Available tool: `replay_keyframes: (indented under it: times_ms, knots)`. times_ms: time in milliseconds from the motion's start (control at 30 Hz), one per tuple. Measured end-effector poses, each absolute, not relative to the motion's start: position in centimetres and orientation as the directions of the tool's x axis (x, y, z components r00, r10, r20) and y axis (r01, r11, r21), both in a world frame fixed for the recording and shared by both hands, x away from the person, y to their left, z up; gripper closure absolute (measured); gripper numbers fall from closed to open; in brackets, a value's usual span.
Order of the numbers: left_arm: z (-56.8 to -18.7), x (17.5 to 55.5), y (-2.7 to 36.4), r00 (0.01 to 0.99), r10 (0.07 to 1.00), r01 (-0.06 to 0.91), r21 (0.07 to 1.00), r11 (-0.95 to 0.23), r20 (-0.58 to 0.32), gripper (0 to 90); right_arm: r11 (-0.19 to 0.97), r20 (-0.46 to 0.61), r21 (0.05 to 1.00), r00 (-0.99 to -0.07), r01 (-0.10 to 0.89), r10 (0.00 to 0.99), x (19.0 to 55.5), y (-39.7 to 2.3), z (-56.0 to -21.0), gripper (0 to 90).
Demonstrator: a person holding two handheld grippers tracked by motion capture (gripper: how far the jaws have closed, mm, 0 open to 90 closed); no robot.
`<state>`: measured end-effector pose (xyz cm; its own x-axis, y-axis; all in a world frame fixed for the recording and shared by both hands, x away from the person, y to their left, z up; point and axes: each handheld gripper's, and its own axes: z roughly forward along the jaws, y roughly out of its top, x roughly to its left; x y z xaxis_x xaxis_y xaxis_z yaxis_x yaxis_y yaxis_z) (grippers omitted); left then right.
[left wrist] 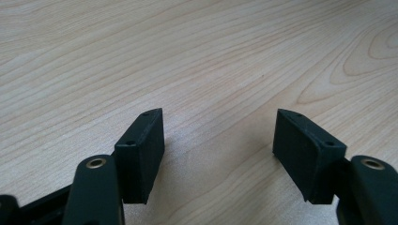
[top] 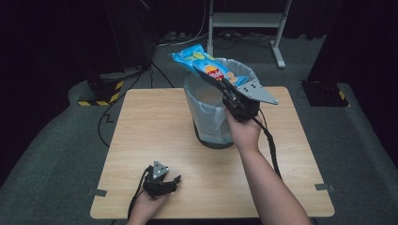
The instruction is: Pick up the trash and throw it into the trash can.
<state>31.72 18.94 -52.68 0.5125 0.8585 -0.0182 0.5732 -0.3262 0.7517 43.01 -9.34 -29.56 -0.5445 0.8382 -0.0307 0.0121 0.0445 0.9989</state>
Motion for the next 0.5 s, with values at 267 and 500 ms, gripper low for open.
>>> replay_keyframes:
  times_ms: [267, 500]
  knots:
    - [-52.7, 31.7, 18.9, 0.511, 0.86, 0.571, 0.754, -0.324, -0.018, 34.4, 0.021, -0.006, 1.0, -0.542, 0.022, 0.841, 42.6, -10.6, -29.4, 68.1]
    - [-52.7, 31.7, 18.8, 0.508, 0.861, 0.571, 0.756, -0.321, -0.018, 34.4, 0.03, -0.011, 0.999, -0.536, 0.026, 0.844, 42.4, -11.0, -29.5, 66.4]
